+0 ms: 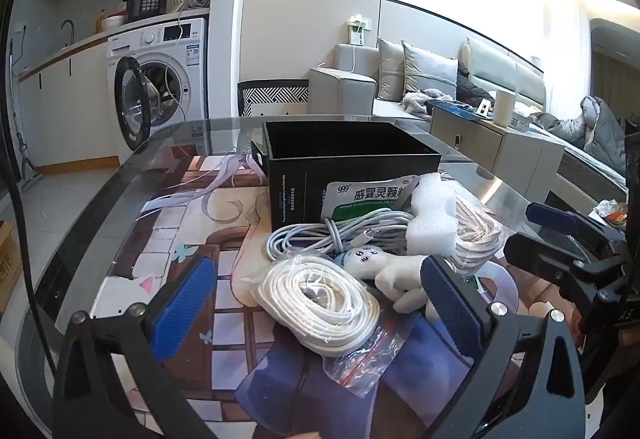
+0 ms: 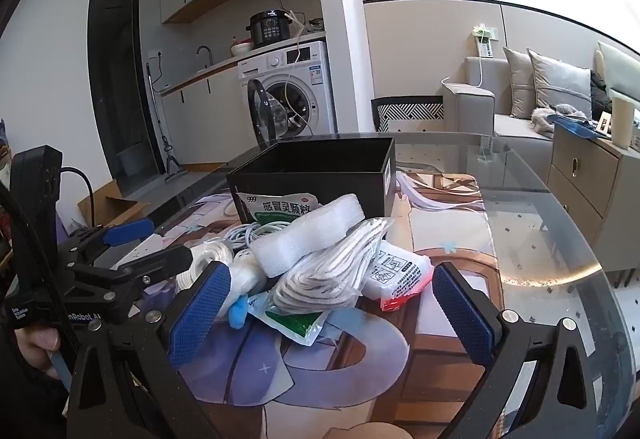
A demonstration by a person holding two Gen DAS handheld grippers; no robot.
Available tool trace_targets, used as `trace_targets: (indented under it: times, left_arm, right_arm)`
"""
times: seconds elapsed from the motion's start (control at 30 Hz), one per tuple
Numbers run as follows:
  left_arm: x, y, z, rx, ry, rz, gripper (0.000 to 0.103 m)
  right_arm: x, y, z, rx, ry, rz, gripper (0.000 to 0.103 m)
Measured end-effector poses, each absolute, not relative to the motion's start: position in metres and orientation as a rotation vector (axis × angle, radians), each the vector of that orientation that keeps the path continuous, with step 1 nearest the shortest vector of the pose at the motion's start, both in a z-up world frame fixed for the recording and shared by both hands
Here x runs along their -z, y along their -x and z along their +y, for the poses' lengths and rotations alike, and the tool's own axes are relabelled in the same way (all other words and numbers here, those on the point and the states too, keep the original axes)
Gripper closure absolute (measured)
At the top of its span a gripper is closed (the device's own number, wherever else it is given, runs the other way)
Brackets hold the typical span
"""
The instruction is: Organize soft objects
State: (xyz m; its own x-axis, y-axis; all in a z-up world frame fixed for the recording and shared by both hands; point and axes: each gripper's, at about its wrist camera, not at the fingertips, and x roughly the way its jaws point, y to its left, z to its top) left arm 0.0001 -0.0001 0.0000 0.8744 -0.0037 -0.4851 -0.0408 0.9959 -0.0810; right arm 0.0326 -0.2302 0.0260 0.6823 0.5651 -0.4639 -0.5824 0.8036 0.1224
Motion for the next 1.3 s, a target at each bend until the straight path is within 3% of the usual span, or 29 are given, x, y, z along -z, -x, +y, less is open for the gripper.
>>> trace_targets:
  times: [1.3]
  left_arm:
    - [0.0016, -0.0001, 0.0005, -0.017, 0.115, 0.499, 0.0]
  right_arm:
    - [-0.0232, -0.0304, -0.2278, -0.645, 0.069, 0.505, 0.0]
